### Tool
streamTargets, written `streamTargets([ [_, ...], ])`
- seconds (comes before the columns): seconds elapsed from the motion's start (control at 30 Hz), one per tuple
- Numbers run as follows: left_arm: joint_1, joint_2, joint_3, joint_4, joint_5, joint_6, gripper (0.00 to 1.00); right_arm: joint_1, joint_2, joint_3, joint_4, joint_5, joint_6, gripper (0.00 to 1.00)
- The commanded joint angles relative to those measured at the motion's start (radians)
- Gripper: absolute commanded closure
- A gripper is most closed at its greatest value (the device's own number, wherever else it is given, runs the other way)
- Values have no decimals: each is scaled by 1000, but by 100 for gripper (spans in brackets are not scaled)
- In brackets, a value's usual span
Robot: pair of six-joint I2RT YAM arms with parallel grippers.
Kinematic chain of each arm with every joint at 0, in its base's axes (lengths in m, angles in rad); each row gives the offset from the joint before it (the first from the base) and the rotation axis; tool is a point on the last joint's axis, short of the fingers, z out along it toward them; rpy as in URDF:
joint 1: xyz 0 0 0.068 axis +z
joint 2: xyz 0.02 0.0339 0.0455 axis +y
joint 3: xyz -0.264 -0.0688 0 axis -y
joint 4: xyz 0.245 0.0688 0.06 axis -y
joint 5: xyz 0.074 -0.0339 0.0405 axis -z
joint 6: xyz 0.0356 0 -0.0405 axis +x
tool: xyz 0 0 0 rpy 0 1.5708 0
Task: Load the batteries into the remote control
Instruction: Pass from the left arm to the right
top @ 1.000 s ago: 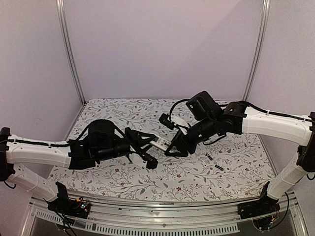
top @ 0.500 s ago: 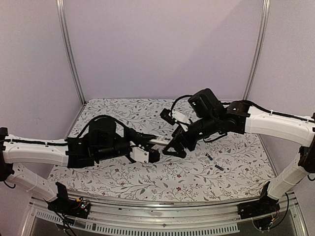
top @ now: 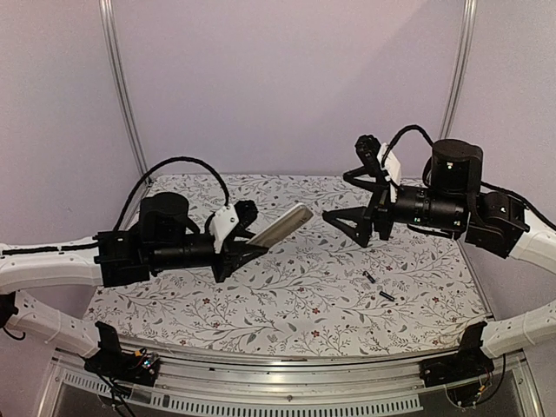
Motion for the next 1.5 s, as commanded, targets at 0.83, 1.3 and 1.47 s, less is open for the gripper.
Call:
streamTargets([
  [0.83,13,-44,-175,253,94,-614,100,6,28,-307,447,-320,-294,22],
  [1.3,6,-42,-137,190,176,-484,100,-64,146,-77,177,-199,-14,34],
  [1.47,1,-40,-131,167,191,-448,100,-96,186,1,42,-250,-26,43],
])
